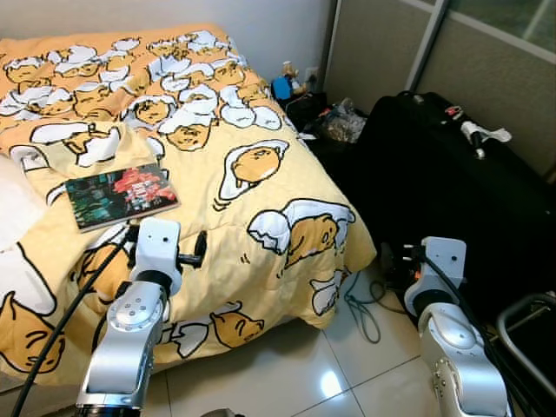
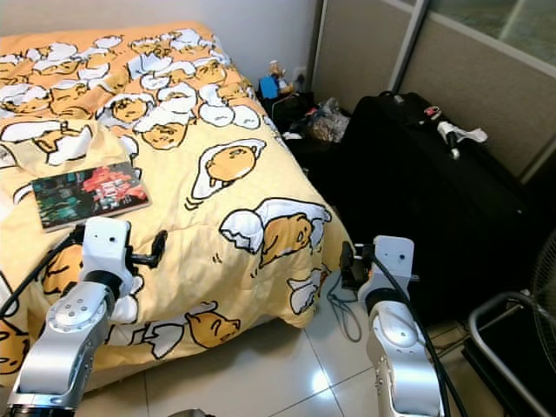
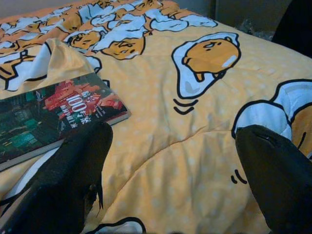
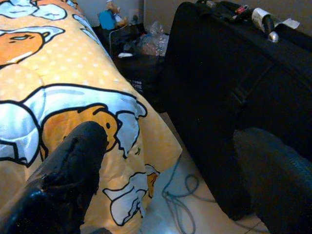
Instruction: Clean up the room
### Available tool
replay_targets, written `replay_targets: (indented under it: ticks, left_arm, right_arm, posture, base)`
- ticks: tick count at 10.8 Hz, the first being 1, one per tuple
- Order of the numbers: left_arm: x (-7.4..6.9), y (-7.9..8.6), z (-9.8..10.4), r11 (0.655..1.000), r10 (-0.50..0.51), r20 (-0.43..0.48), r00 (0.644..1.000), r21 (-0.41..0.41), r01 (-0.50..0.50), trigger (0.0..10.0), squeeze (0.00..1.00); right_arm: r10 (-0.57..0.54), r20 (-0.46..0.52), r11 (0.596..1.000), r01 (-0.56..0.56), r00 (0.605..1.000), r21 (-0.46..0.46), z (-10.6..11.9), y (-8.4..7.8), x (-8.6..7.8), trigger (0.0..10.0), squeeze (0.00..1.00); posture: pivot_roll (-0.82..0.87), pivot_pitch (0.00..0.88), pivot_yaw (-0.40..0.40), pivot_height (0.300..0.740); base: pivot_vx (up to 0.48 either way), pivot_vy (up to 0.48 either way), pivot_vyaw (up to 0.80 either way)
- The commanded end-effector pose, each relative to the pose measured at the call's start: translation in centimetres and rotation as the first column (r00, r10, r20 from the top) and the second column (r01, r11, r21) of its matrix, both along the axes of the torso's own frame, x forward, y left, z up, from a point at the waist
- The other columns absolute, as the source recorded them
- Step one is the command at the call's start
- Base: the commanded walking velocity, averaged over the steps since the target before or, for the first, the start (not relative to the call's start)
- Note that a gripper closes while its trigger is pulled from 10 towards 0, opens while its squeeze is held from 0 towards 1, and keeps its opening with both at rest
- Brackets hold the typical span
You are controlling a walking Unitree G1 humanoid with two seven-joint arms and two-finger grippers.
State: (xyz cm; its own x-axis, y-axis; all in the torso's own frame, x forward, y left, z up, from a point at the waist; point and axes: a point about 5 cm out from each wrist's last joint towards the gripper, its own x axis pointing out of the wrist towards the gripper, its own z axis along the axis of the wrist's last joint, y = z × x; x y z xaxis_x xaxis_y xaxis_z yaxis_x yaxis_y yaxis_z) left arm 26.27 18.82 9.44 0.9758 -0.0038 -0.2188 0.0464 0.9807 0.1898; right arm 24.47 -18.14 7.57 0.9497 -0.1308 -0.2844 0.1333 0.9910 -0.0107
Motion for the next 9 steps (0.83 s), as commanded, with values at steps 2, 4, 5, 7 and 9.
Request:
replay_targets:
  ticks: [2,4,5,7,9]
  left_arm:
    - [0.34,0.02,0.13,1.0,-0.006,0.002,1.0,0.001,0.006,10.0,0.0]
    - [0.47,0.16,0.16,1.0,-0.003,0.005,1.0,0.005,0.003,10.0,0.0]
    - [0.5,0.19,0.18,1.0,-0.004,0.007,1.0,0.009,0.004,10.0,0.0]
    - [0.53,0.2,0.26,1.0,-0.006,0.01,1.0,0.012,0.006,10.0,0.0]
    - [0.5,0.27,0.37,1.0,-0.005,0.013,1.0,0.014,0.005,10.0,0.0]
  right_arm:
    - [-0.004,0.022,1.0,0.004,1.0,-0.004,0.53,-0.14,0.29,10.0,0.0]
    - [0.0,0.022,1.0,0.0,1.0,-0.009,0.53,0.01,0.44,10.0,0.0]
    - [-0.005,0.021,1.0,0.006,1.0,-0.005,0.48,-0.06,0.51,10.0,0.0]
    - [-0.013,0.02,1.0,0.014,1.0,-0.007,0.46,-0.14,0.58,10.0,0.0]
    - [-0.018,0.017,1.0,0.019,1.0,-0.005,0.38,-0.13,0.55,10.0,0.0]
  posture:
    - [-0.01,0.0,0.023,0.74]
    - [-0.01,0.0,0.025,0.74]
    - [-0.01,0.0,0.024,0.74]
    - [-0.01,0.0,0.027,0.74]
    - [-0.01,0.0,0.027,0.74]
  base:
    - [0.0,0.356,0.0]
    - [0.0,0.362,0.0]
    - [0.0,0.36,0.0]
    - [0.0,0.358,0.0]
    - [0.0,0.362,0.0]
